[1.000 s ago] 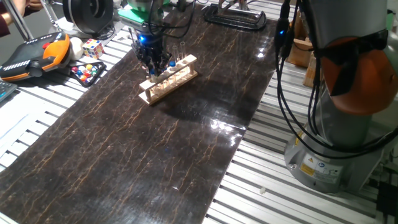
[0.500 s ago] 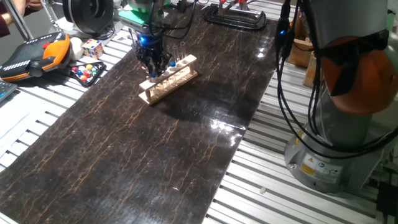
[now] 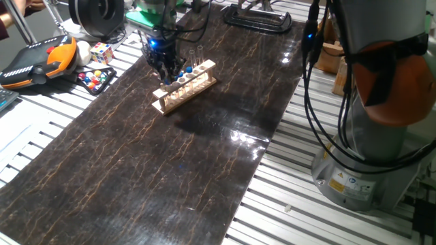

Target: Shake the test tube

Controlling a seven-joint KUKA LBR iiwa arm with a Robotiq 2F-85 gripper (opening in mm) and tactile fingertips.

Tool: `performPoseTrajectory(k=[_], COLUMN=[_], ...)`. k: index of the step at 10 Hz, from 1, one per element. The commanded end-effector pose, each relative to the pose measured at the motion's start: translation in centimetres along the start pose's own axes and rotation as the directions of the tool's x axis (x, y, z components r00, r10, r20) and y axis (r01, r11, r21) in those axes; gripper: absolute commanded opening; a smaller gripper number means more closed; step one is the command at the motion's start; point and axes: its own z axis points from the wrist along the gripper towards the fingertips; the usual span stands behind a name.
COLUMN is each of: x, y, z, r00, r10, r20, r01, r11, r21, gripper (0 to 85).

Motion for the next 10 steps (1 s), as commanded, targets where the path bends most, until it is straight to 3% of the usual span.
performPoseTrajectory(k=[1, 4, 10], x=[0.2, 0.8, 1.3], y=[0.0, 0.3, 0.2], z=[-0.6, -2.2, -2.8], r00=[1.0, 0.999, 0.997], r10=[-0.006, -0.048, -0.078], r20=[0.003, 0.014, 0.024], r01=[0.006, 0.048, 0.078], r11=[1.0, 0.999, 0.997], r21=[0.003, 0.014, 0.014], gripper=[30.3, 29.0, 27.0])
